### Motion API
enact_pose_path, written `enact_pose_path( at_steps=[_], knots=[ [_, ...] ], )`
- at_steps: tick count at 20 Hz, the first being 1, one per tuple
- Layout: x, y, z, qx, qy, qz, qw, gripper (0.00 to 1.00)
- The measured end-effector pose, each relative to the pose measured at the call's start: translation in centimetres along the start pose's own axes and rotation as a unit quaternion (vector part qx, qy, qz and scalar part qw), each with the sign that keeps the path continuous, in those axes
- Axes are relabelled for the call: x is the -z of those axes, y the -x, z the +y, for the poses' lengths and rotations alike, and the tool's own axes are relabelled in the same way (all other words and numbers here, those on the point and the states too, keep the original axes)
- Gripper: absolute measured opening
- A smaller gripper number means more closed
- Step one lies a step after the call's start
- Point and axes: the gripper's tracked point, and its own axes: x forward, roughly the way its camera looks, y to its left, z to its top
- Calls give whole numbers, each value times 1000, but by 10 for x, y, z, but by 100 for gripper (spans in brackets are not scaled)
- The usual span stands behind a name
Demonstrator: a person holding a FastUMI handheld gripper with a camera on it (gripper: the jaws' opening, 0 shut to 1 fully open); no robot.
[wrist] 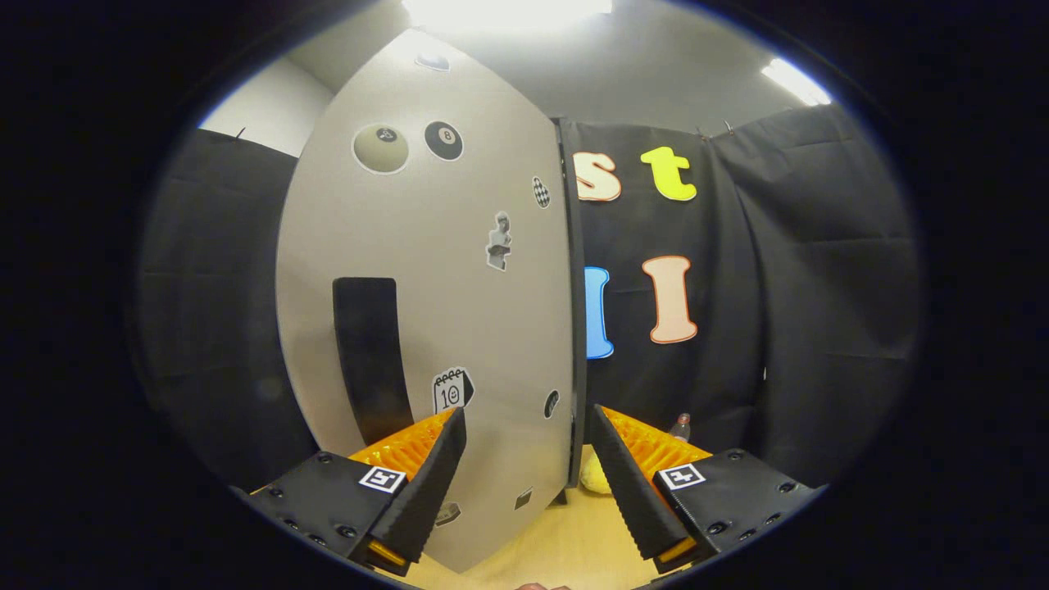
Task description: Open the shoe cabinet door, grab the shoes and put them into the shoe cabinet, then close the shoe cabinet door.
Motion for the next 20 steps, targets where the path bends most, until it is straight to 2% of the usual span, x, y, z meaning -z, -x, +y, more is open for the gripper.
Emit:
enact_pose_path(
  at_steps=[3,6,8,13,20],
  knots=[
    [-5,-23,43,-18,31,-3,999,96],
    [-9,-32,85,-64,-8,-14,998,95],
    [-12,-29,88,-69,-9,-12,998,95],
    [-10,-5,60,-41,18,-12,999,95],
    [-14,11,6,23,-24,-10,999,95]
  ],
)
